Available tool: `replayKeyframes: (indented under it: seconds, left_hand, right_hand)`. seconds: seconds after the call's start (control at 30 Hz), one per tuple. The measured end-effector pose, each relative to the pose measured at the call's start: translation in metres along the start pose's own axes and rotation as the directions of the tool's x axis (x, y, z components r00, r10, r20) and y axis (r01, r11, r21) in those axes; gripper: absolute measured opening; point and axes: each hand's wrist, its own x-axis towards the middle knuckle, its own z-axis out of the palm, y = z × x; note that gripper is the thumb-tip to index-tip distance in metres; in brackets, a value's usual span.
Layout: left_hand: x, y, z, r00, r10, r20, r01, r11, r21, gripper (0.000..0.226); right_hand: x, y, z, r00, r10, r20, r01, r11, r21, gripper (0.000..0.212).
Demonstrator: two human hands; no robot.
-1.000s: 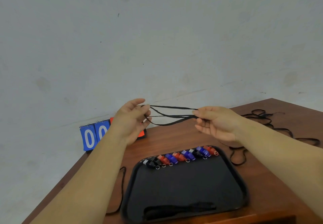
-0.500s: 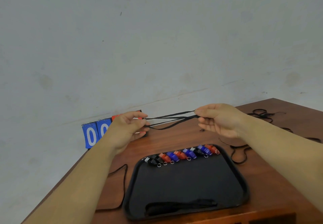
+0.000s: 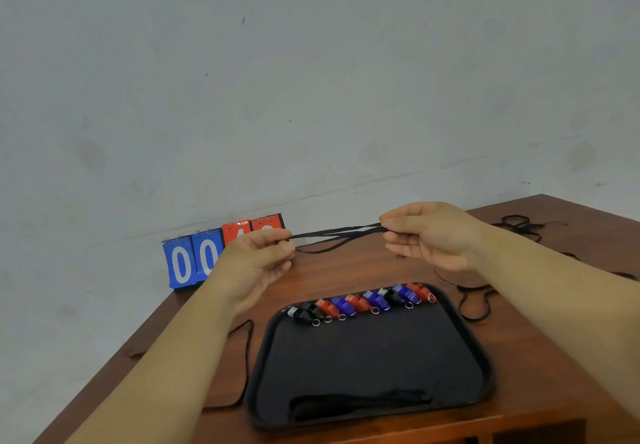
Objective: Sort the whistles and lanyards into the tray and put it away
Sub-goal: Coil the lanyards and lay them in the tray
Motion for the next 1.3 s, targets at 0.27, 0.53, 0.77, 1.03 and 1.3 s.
replayKeyframes:
  seconds: [0.27,0.53,0.77,1.03,1.3]
  left_hand:
    - [-0.011,-0.008,-0.012,0.969,0.242,-0.057,-0.178,0.835,0.52,0.004]
    - [-0.021,-0.021,-0.034,0.989,0.048,0.143,-0.135,0.707,0.694,0.01]
    - [-0.033,-0.055,-0.045,0.934,-0.23,0.271,-0.106,0.548,0.83,0.004]
    - [-0.044,-0.086,-0.045,0.898,-0.319,0.304,-0.18,0.363,0.914,0.003]
    - [-0.048,-0.093,-0.048,0.879,-0.34,0.334,-0.218,0.336,0.916,0.008]
  right_hand:
    - [-0.003,0.01,-0.004,0.996,0.081,0.045,-0.078,0.994,-0.073,0.018]
    - [-0.006,0.028,-0.006,0.992,0.098,0.078,-0.061,0.92,-0.386,0.018]
    - [-0.02,0.067,-0.007,0.976,0.106,0.192,0.098,0.573,-0.814,0.007]
    - [-0.027,0.109,-0.013,0.939,0.198,0.282,0.22,0.287,-0.932,0.012]
    - [-0.033,0.111,-0.008,0.921,0.246,0.301,0.253,0.208,-0.945,0.01]
